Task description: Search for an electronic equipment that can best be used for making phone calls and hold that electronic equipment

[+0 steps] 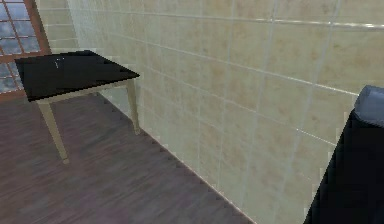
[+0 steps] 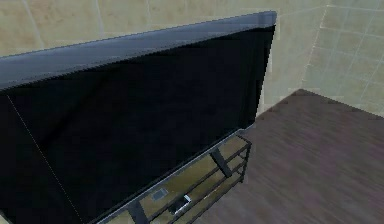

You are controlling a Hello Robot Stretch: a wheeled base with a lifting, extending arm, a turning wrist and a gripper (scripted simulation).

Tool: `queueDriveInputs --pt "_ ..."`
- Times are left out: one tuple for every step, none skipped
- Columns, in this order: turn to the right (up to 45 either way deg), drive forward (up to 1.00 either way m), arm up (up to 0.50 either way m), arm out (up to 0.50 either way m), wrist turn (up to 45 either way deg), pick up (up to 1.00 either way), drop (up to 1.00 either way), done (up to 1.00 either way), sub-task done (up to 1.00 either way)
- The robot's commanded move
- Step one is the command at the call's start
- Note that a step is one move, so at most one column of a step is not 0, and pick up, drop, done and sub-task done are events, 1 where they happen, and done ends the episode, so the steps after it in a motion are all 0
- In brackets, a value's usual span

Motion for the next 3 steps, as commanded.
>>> queueDriveInputs --pt "0.0 0.00 0.00 0.36 0.0 0.00 0.00 0.00 0.00" --pt "0.0 0.00 0.00 0.00 45.0 0.00 0.00 0.00 0.00" --pt "0.0 0.00 0.00 0.00 45.0 0.00 0.00 0.00 0.00"
